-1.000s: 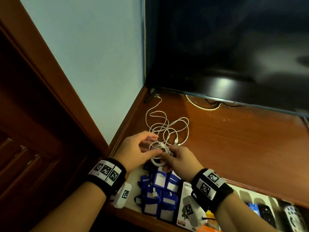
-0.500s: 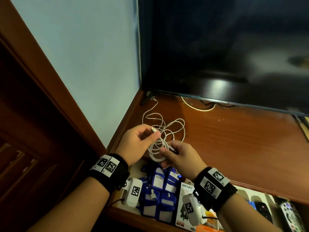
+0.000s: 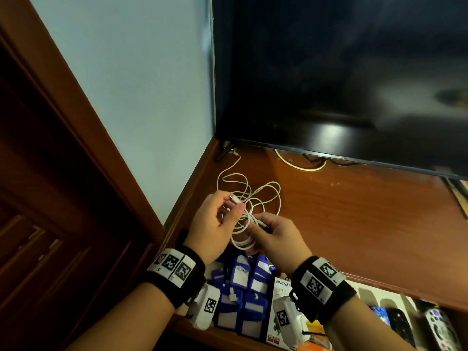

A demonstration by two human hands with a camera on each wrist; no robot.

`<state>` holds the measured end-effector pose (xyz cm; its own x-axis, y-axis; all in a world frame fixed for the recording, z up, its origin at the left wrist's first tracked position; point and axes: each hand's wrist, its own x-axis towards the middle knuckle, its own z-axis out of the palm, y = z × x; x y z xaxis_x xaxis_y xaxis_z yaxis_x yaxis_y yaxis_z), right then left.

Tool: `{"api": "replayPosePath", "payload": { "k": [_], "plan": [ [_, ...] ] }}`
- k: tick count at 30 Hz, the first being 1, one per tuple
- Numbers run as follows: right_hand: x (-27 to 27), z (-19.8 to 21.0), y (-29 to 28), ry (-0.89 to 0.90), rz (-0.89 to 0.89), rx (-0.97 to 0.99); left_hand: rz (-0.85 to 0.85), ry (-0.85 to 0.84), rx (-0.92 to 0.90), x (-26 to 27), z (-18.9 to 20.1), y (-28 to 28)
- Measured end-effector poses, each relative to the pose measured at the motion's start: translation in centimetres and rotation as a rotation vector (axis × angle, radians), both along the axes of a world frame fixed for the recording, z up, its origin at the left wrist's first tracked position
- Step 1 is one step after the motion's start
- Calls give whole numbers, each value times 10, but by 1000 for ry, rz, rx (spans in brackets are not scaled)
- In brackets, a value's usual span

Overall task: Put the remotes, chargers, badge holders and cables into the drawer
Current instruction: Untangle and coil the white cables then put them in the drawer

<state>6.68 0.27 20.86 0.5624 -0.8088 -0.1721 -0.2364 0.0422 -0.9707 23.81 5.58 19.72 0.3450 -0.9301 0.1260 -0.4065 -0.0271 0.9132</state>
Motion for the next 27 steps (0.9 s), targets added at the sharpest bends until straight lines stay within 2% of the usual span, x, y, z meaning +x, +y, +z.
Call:
{"api": "replayPosePath", "payload": {
  "k": [4, 9, 12, 17, 21, 27],
  "plan": [
    [-3, 4, -1, -28, -46, 61, -47, 52, 29, -7, -4, 9],
    [-4, 9, -1, -90, -115, 129, -95, 278, 54, -11, -2, 13],
    [-1, 11, 2, -121, -130, 170, -54, 190, 28, -14, -2, 10],
    [2, 14, 6, -150, -76, 232, 104, 18, -17, -16, -7, 3],
    [3, 15, 4, -167, -59, 232, 122, -134, -67, -19, -4, 4],
    [-5, 20, 3, -208, 55, 200, 232, -182, -96, -22, 4, 1]
  ]
}}
